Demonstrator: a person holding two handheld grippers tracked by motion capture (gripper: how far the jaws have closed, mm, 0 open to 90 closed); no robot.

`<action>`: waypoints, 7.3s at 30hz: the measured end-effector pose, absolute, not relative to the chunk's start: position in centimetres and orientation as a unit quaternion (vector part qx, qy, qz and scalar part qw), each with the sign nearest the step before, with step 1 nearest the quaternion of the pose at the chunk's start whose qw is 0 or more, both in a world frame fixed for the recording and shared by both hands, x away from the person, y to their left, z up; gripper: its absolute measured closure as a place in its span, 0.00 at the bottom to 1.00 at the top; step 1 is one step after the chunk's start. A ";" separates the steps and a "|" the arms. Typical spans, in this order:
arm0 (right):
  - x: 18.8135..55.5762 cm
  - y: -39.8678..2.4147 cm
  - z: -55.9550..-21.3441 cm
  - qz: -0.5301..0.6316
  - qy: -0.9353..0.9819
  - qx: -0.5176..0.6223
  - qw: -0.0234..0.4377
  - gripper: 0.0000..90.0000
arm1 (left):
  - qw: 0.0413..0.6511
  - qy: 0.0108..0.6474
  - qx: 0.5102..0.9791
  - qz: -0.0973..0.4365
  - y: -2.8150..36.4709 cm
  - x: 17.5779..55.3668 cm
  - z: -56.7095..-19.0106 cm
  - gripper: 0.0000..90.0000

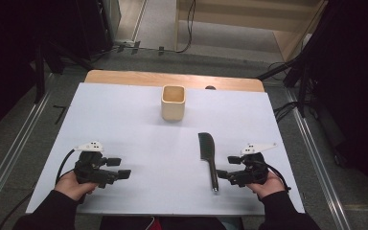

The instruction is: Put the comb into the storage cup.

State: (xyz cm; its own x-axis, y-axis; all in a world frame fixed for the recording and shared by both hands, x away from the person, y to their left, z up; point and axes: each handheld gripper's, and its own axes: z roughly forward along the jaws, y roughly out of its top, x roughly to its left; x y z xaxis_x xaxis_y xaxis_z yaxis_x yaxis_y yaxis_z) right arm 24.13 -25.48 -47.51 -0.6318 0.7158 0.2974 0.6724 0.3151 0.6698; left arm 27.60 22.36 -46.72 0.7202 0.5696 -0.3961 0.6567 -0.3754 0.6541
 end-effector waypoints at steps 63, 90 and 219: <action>28.1 -20.1 -45.5 0.410 0.823 0.393 0.021 0.23 | 0.418 0.372 0.828 -0.046 22.4 27.6 -46.7 0.29; 27.4 -19.1 -47.6 0.370 0.846 0.383 0.004 0.79 | 0.421 0.376 0.825 -0.039 22.6 27.5 -46.5 0.29; 28.9 -25.8 -47.2 0.371 0.807 0.456 0.047 0.68 | 0.428 0.380 0.819 -0.027 22.8 27.3 -46.2 0.29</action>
State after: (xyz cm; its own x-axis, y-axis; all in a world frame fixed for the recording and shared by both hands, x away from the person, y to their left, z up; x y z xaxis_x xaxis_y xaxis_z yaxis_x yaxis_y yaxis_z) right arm 28.93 -25.77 -47.17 -0.5794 0.7713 0.2635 0.7019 0.3077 0.6424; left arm 27.30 22.81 -46.16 0.7093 0.6007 -0.3690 0.6460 -0.3444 0.6812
